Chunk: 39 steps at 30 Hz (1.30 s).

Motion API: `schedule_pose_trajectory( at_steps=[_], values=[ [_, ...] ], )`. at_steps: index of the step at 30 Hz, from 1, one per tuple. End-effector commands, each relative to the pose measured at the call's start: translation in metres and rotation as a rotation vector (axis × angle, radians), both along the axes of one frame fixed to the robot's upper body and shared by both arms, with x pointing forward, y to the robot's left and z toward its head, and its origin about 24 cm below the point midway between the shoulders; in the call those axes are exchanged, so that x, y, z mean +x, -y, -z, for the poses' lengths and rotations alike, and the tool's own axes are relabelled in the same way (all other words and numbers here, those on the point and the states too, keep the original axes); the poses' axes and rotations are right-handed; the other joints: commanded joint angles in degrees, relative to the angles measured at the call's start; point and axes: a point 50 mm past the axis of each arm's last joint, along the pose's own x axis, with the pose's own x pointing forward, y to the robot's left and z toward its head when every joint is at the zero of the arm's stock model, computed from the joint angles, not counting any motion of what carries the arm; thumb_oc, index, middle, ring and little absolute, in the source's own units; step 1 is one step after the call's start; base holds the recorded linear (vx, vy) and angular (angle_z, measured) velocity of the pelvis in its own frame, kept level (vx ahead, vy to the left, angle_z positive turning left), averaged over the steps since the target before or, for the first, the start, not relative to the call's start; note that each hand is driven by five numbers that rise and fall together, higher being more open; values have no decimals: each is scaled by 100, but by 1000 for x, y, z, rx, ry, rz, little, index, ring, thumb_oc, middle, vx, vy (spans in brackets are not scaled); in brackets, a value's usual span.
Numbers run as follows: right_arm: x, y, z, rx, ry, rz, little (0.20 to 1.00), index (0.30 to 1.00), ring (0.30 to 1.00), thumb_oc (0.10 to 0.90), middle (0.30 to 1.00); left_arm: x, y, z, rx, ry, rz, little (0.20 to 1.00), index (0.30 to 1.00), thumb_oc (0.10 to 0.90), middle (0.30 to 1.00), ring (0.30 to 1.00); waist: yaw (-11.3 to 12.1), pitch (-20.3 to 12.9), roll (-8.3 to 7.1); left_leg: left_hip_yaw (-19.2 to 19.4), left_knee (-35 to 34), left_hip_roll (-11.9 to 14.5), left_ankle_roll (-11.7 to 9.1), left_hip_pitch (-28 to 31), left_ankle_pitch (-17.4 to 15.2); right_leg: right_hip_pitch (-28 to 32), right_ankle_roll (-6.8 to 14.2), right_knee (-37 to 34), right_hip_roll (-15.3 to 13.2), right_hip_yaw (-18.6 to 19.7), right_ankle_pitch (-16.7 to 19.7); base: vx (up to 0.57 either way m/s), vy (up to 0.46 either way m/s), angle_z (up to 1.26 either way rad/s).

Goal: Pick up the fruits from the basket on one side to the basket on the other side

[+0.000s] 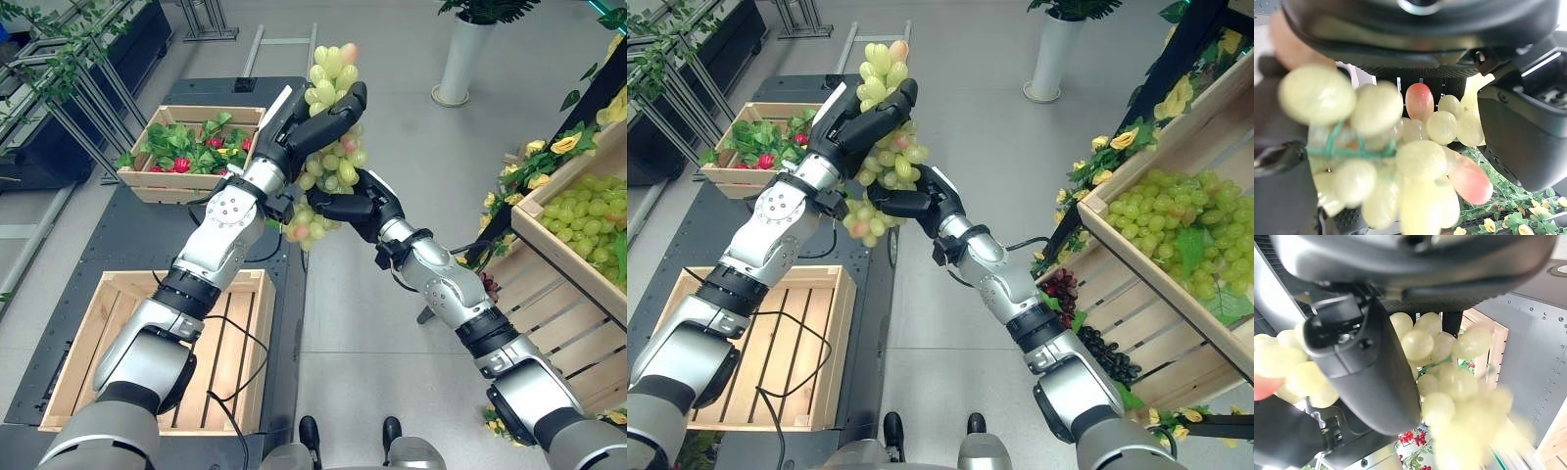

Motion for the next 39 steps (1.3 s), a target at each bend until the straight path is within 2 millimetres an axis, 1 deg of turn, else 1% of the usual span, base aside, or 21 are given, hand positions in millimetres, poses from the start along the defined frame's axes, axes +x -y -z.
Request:
schedule_pose_trajectory(
  at_steps=[1,3,4,5,6,10,13,14,15,18,21,22,23,24,27,32,35,36,37,39],
  values=[
    [-7,-29,-51,299,198,-93,300,300,300,400,300,13,10,-24,-77,71,-32,300,300,400,300,300,29,-1526,186,-129,111,-240,-64,76,-901,-182,-357,14,439,19,-226,-7,2,-4],
    [-7,-29,-51,292,202,-86,300,300,300,400,300,16,5,-21,-87,53,-67,300,300,400,300,300,19,-1525,185,-122,115,-239,-62,73,-901,-187,-359,13,442,30,-223,-7,4,-4],
    [-6,-29,-51,283,204,-77,300,300,300,400,300,18,0,-18,-93,39,-101,467,467,511,467,467,12,-1528,187,-113,111,-235,-64,77,-898,-189,-357,12,443,35,-219,-3,5,-5],
    [-6,-28,-50,277,206,-73,300,300,300,400,300,19,-3,-16,-98,33,-118,620,620,613,620,620,4,-1529,188,-105,109,-233,-64,79,-896,-191,-356,12,444,41,-217,2,7,-4],
    [-5,-25,-48,270,204,-63,300,300,300,400,300,21,-10,-12,-106,16,-152,900,900,800,900,900,-10,-1532,189,-94,106,-229,-64,87,-895,-190,-354,10,446,52,-215,0,0,0],
    [-4,-15,-41,255,196,-27,300,300,300,400,300,25,-26,2,-106,-23,-241,900,900,800,900,900,-55,-1535,191,-58,105,-214,-66,91,-893,-206,-342,12,449,89,-205,0,0,0],
    [-1,1,-35,234,193,16,300,300,300,400,300,26,-45,11,-111,-57,-325,900,900,800,900,900,-119,-1516,189,-15,96,-200,-67,100,-892,-226,-342,15,460,130,-193,4,9,-6],
    [-1,3,-35,233,193,20,300,300,300,400,300,26,-48,12,-111,-60,-332,900,900,800,900,900,-125,-1515,189,-10,95,-199,-68,103,-892,-226,-341,14,462,135,-192,14,16,-20],
    [1,10,-33,218,191,40,300,300,300,400,300,26,-57,16,-110,-76,-365,900,900,800,900,900,-150,-1513,190,7,93,-196,-68,111,-897,-228,-337,15,466,157,-189,19,18,-18],
    [2,30,-26,179,190,96,300,300,300,400,300,24,-77,28,-115,-113,-432,900,900,800,900,900,-216,-1500,184,53,98,-185,-65,124,-908,-238,-329,25,471,207,-189,21,22,-8],
    [0,52,-17,135,187,149,300,300,300,400,300,20,-93,41,-105,-148,-473,900,900,800,900,900,-288,-1499,176,103,83,-177,-60,146,-918,-255,-315,38,483,271,-185,7,7,-1],
    [0,55,-15,128,186,156,300,300,300,400,300,19,-95,42,-102,-151,-478,900,900,800,900,900,-299,-1497,173,114,83,-176,-59,148,-919,-257,-313,38,484,280,-181,0,0,0],
    [-2,66,-11,92,189,185,300,300,300,400,300,17,-100,50,-91,-166,-481,900,900,800,900,900,-341,-1480,161,140,79,-174,-56,150,-920,-275,-308,44,487,317,-172,9,26,-6],
    [-3,73,-8,69,193,203,300,300,300,400,300,15,-102,54,-91,-175,-478,900,900,800,900,900,-357,-1474,154,149,75,-174,-51,150,-919,-284,-306,46,491,338,-166,12,30,-9],
    [-8,91,-2,-6,205,251,300,300,300,400,300,8,-105,69,-93,-204,-460,900,900,800,900,900,-405,-1456,133,174,56,-174,-38,169,-921,-293,-295,44,502,399,-147,17,23,-10],
    [-14,112,3,-129,216,273,300,300,300,400,300,0,-104,84,-146,-220,-418,900,900,800,900,900,-480,-1430,85,220,21,-181,-23,202,-917,-312,-275,56,519,474,-116,18,30,-13],
    [-21,123,7,-267,240,270,300,300,300,400,300,-7,-95,93,-158,-190,-377,900,900,800,900,900,-529,-1409,32,274,11,-174,-12,204,-924,-347,-265,79,533,530,-102,9,33,-12],
    [-23,125,7,-287,251,271,300,300,300,400,300,-9,-93,95,-157,-183,-372,900,900,800,900,900,-545,-1400,18,278,9,-176,-6,201,-921,-358,-264,83,539,548,-95,2,39,-4],
    [-28,130,4,-392,291,262,300,300,300,400,300,-13,-89,102,-166,-179,-366,900,900,800,900,900,-575,-1385,-16,294,5,-177,6,192,-921,-385,-261,93,559,604,-81,0,30,-5],
    [-32,136,0,-473,330,254,300,300,300,400,300,-18,-86,109,-176,-192,-361,900,900,800,900,900,-605,-1378,-41,306,5,-176,15,182,-930,-405,-258,100,574,648,-73,3,30,-13]
  ],
)
